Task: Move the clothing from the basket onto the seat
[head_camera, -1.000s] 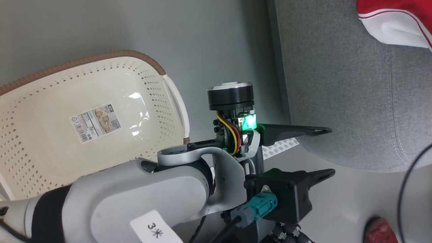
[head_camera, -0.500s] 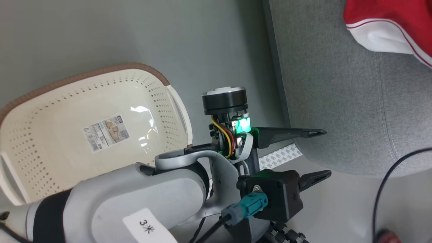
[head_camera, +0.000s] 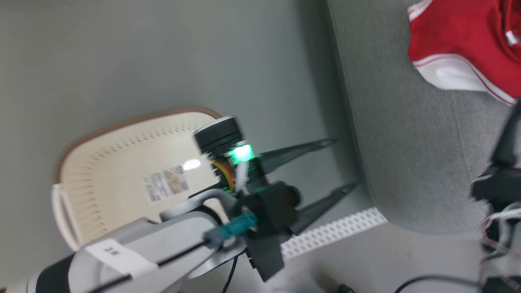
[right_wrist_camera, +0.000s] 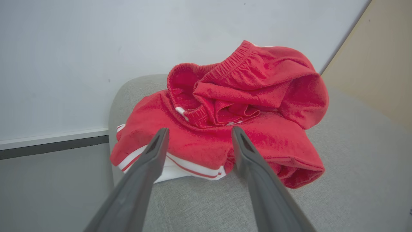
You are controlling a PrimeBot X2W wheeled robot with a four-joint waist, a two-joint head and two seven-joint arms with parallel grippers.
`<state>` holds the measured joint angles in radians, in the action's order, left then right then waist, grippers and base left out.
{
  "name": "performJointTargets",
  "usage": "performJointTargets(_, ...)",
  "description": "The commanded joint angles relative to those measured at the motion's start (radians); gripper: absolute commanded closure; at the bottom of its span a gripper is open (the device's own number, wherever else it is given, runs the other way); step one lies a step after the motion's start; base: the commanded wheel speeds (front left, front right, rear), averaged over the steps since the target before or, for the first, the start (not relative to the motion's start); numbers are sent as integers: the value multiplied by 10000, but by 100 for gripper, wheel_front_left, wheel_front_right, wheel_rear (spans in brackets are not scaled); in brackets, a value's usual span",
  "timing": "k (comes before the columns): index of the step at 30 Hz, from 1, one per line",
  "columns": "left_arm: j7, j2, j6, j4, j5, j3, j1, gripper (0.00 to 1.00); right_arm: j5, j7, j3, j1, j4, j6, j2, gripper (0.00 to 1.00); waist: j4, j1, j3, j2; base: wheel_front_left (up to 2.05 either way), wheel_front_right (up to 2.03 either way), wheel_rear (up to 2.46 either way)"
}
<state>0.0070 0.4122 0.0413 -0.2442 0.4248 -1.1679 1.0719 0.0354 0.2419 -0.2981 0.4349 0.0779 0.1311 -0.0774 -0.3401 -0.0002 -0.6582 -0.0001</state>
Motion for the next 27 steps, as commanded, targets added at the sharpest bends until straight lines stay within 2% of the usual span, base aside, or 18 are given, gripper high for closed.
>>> performJointTargets(1,-264,72,170,116,146,110,-390,0,6,-88,352,-379,-280,-7,63,0,1002,2,1184,1,0,0,0)
performJointTargets(6,-1221,263,985,783,757,667,-1546,0,-207,-231,1773,-1383,-843,-7,167,0,1884,2,2258,1,0,0,0)
performJointTargets(10,-1885,391,1573,1313,1427,1149,-2549,0,-315,-23,2596,-1766,-719,-7,-218,0,2577,2,3062,1,0,0,0)
performJointTargets(11,-1885,391,1573,1313,1427,1149,-2549,0,-315,-23,2596,-1766,-719,-7,-218,0,2577,2,3062,1,0,0,0)
performJointTargets(15,-2339,478,2100,1780,1945,1673,-3449,0,-647,145,3487,-2036,-459,-7,-494,0,3123,2,3787,1,0,0,0)
performJointTargets(21,-2684,459,3427,2246,2111,2816,-4887,0,-1458,229,4448,-2353,69,-7,-662,0,3694,2,4853,1,0,0,0)
performJointTargets(27,-2717,378,4201,2265,2280,4199,-6677,0,-2115,231,5285,-2877,129,-7,-863,0,4070,2,5997,1,0,0,0)
